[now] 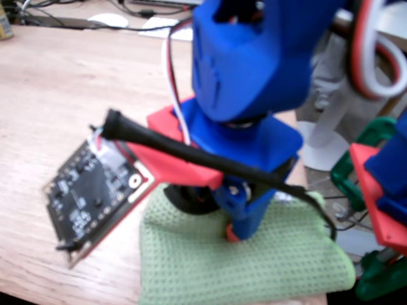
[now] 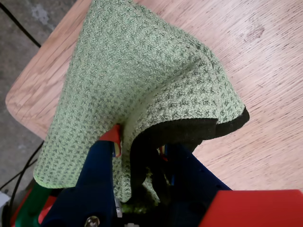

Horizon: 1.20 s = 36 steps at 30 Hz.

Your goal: Clean the table

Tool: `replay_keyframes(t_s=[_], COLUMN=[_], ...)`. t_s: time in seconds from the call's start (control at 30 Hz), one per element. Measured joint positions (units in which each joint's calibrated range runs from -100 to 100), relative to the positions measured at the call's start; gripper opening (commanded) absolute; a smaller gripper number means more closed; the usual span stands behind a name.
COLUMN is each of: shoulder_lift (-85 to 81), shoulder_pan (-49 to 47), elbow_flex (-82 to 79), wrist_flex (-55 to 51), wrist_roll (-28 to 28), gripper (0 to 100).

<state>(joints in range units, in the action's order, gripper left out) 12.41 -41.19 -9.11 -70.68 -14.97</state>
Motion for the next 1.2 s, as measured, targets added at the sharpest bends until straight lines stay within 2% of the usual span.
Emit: replay_keyframes(t_s=[0.4,0.5,0.67,0.7,0.83,0.9,1.2], shoulder_lift=[-6.7,-6.7,-6.7,-6.7,-6.7,-6.7,-12.8], shoulder_pan=[0.5,8.1,13.2,13.5,14.2,14.1,14.4], elbow_flex=[-0.2,-0.2,-0.2,-0.2,-0.2,-0.2,-0.2], wrist_flex=[0.0,0.0,-0.1,-0.1,-0.1,-0.1,-0.1], wrist_roll=[0.0,-0.2,-0.3,-0.3,-0.3,-0.3,-0.1], gripper=[16,16,17,19,45,52,54])
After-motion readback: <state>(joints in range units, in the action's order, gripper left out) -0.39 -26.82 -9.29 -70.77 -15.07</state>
